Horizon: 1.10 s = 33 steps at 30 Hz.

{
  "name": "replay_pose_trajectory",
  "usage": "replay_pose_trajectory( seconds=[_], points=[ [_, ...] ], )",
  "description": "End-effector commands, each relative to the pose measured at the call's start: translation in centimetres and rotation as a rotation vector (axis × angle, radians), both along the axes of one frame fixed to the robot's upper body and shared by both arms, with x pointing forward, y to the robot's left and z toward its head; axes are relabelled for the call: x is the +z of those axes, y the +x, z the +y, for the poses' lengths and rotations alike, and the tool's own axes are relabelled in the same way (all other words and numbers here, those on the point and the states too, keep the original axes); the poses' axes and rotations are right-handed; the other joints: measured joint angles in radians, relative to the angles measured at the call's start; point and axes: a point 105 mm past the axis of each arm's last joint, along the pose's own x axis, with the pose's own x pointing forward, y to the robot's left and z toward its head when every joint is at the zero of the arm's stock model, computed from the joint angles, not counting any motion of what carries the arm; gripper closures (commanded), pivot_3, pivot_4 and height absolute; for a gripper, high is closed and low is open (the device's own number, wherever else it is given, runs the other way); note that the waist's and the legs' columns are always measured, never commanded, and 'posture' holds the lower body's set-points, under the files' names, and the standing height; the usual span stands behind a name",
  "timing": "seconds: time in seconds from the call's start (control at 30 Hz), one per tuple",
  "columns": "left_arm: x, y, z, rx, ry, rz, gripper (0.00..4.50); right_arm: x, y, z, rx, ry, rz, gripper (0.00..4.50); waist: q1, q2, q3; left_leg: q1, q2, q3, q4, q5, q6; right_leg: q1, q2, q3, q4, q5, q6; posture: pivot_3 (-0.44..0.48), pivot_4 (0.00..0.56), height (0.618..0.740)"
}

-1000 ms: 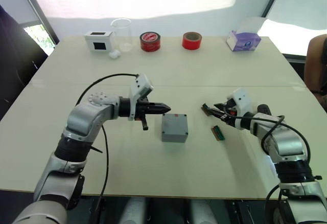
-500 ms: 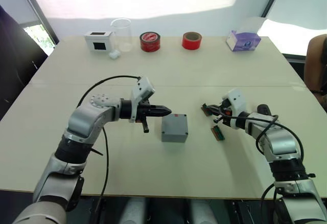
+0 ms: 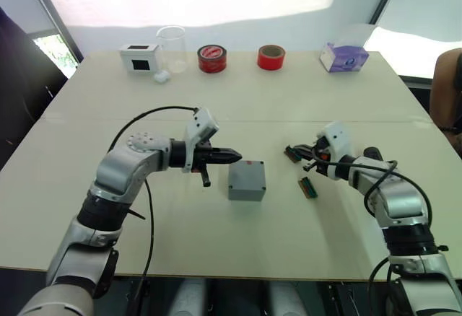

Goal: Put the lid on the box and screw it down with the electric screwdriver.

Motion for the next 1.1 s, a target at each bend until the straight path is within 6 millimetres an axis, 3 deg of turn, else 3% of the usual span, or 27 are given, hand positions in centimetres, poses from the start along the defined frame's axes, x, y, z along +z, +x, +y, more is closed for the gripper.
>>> replay_pose_trajectory(
  seconds=[0.03, 0.27, 0.53, 1.1],
  points=[
    [1.0, 0.1, 0.6, 0.007, -0.023, -0.034, 4.5, 4.1, -0.4, 0.7, 0.034, 0.023, -0.116, 4.47, 0.0, 0.0, 0.0, 0.0, 0.0, 0.0, 0.0, 0.0, 0.001, 0.0, 0.0, 0.0, 0.0, 0.0, 0.0, 0.0, 0.15, 0.74],
    [0.5, -0.2, 3.2, 0.034, 0.018, -0.002, 4.5, 5.0, -3.7, 5.3, 0.211, 0.092, -0.08, 4.47, -0.003, 0.0, 0.0, 0.0, 0.0, 0.0, -0.001, -0.001, 0.002, -0.001, 0.0, 0.0, 0.0, 0.0, 0.0, 0.0, 0.15, 0.74],
    [0.3, -0.6, 3.8, 0.042, 0.03, 0.009, 4.5, 3.1, -5.7, 8.3, 0.279, 0.142, -0.014, 4.47, 0.005, 0.0, 0.0, 0.0, -0.001, -0.001, 0.0, -0.001, 0.002, -0.001, -0.001, 0.0, 0.002, 0.0, 0.0, 0.0, 0.15, 0.74],
    [0.3, -0.4, 3.1, 0.037, 0.028, 0.005, 4.5, 1.5, -5.4, 8.3, 0.252, 0.094, -0.002, 4.47, 0.002, 0.0, 0.0, 0.0, 0.0, -0.001, 0.0, -0.001, 0.002, -0.002, 0.0, 0.0, 0.003, 0.0, -0.001, 0.0, 0.15, 0.74]
  ],
)
